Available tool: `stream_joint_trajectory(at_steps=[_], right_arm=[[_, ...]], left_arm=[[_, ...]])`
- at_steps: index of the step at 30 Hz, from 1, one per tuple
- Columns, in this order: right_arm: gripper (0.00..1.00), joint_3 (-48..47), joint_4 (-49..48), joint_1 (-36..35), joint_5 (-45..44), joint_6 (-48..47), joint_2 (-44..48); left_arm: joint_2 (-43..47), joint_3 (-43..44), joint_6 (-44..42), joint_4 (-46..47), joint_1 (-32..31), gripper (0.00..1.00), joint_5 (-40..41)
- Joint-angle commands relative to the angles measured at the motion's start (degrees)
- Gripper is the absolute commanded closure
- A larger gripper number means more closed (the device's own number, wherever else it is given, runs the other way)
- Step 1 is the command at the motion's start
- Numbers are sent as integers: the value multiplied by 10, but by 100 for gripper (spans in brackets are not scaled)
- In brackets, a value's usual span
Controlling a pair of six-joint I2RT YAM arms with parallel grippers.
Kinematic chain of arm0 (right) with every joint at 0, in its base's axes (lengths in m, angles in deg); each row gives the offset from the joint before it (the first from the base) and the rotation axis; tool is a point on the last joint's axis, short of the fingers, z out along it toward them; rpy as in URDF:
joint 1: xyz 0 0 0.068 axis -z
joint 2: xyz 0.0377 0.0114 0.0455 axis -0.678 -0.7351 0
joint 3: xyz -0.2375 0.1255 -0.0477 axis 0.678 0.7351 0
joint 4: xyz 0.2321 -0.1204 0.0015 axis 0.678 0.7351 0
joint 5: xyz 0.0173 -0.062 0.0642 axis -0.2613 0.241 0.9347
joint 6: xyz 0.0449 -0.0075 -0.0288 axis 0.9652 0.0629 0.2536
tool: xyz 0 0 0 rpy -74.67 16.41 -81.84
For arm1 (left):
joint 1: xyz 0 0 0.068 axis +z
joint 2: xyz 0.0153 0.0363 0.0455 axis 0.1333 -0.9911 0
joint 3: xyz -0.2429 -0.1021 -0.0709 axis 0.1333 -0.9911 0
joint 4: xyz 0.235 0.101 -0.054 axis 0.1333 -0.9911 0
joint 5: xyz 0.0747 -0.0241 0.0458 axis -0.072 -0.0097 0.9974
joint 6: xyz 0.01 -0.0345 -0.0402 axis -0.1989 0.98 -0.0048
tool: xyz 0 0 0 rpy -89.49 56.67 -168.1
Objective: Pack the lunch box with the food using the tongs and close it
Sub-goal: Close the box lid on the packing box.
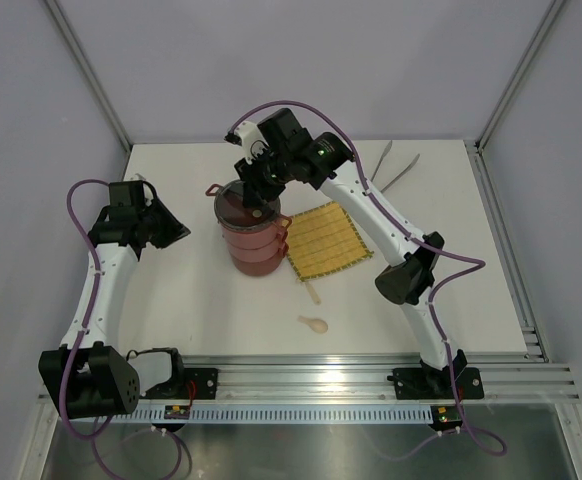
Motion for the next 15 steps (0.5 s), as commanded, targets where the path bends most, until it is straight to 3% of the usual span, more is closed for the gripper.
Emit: stream_joint_trajectory(at_steps=[1,13,15], right_arm=[[100,10,33,-5,-8,20,-16],[100,48,5,-5,-36,26,9],[88,44,-2,-4,-32,32,10]], left_arm=[[12,-3,-3,23,3,89,-10],[17,-11,-2,30,3,87,-14],[19,-8,-1,31,3,86,-13]])
